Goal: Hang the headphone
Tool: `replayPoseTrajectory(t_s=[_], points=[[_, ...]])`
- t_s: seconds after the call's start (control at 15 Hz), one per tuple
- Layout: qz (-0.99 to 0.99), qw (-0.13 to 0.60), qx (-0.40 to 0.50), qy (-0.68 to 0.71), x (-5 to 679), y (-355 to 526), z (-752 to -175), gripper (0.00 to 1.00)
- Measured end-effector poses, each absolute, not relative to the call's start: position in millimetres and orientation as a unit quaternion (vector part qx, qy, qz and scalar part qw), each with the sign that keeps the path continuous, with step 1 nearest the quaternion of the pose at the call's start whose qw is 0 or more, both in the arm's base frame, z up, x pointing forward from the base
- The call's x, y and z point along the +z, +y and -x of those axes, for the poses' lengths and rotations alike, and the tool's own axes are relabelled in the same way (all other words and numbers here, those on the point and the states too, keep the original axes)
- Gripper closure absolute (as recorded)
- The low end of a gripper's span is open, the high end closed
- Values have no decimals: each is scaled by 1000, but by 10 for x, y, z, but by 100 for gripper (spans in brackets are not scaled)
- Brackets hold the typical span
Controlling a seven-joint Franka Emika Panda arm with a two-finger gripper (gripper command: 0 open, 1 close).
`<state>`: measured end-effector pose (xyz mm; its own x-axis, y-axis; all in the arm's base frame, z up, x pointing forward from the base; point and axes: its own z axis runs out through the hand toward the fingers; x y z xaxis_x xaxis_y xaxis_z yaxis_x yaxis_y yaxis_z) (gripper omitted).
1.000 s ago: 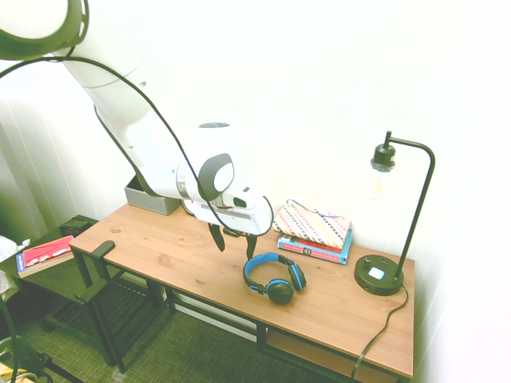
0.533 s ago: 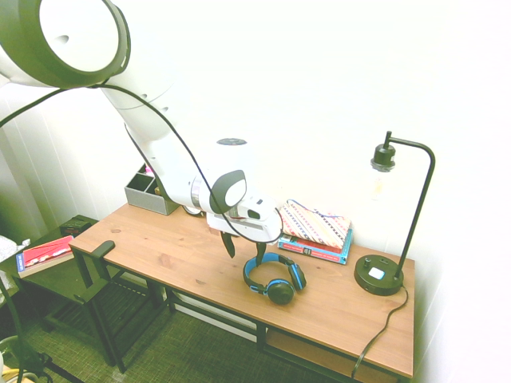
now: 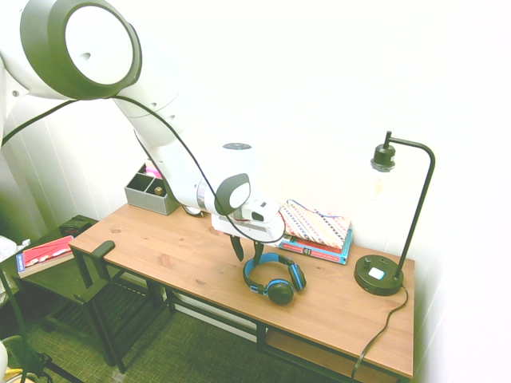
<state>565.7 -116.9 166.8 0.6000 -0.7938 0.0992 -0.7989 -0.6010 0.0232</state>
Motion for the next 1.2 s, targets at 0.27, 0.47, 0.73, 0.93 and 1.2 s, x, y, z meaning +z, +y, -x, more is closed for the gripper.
replayPoseTrajectory(t_s=[0.27, 0.47, 0.73, 0.93, 1.2], points=[[-892, 36, 34, -449, 1595, -1215, -5631, 100], [-890, 33, 33, -454, 1595, -1221, -5630, 100], [-890, 24, 45, -453, 1766, -1134, -5681, 100], [-892, 13, 38, -451, 2188, -936, -5593, 100], [-898, 10, 4, -440, 2966, -86, -5277, 100]])
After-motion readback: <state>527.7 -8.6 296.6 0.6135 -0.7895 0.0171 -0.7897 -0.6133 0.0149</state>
